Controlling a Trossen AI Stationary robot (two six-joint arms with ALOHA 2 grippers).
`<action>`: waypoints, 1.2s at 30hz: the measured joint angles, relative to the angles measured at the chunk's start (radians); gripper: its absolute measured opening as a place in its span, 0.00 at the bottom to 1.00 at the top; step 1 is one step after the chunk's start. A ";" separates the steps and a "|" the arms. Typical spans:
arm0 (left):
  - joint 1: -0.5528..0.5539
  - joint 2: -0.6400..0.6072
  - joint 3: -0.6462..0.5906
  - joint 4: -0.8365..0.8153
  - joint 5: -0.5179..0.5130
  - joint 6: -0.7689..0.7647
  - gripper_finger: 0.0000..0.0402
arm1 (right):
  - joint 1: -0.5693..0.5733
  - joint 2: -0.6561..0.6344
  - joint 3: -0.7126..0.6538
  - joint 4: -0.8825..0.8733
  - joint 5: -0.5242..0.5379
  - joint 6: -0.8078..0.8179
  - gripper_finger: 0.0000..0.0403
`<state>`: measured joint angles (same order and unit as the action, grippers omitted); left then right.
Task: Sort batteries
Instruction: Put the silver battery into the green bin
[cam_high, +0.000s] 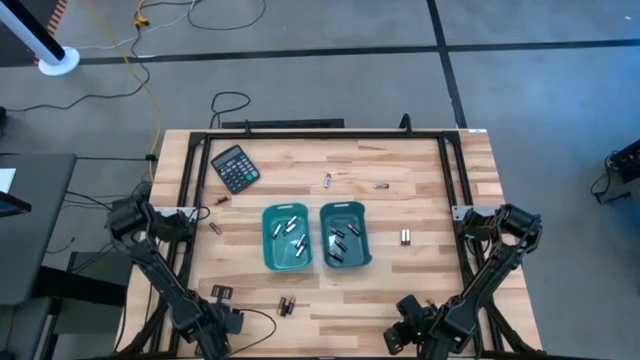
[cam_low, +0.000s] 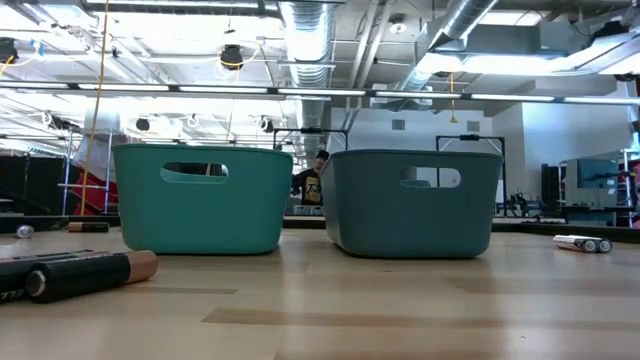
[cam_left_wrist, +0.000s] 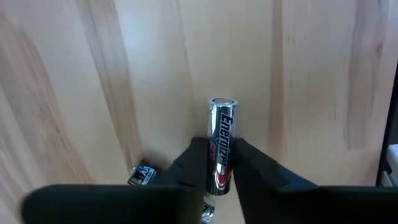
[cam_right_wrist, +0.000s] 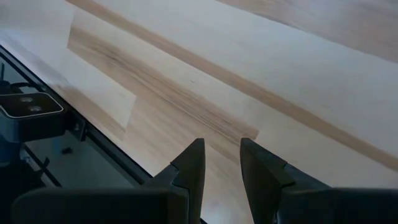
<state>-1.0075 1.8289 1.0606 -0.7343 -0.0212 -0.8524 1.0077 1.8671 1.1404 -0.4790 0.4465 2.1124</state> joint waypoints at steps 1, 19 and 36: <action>0.001 0.001 0.009 -0.010 0.000 0.003 0.11 | 0.000 0.000 0.000 -0.001 0.000 0.000 0.29; 0.168 -0.075 0.363 -0.330 -0.330 0.092 0.09 | 0.000 0.001 0.000 0.067 0.000 -0.094 0.29; 0.808 -0.126 0.336 -0.246 -0.248 0.492 0.09 | -0.009 0.001 0.000 0.086 0.000 0.104 0.29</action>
<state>-0.1998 1.7026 1.3967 -0.9803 -0.2691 -0.3602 0.9989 1.8679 1.1408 -0.3933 0.4464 2.2163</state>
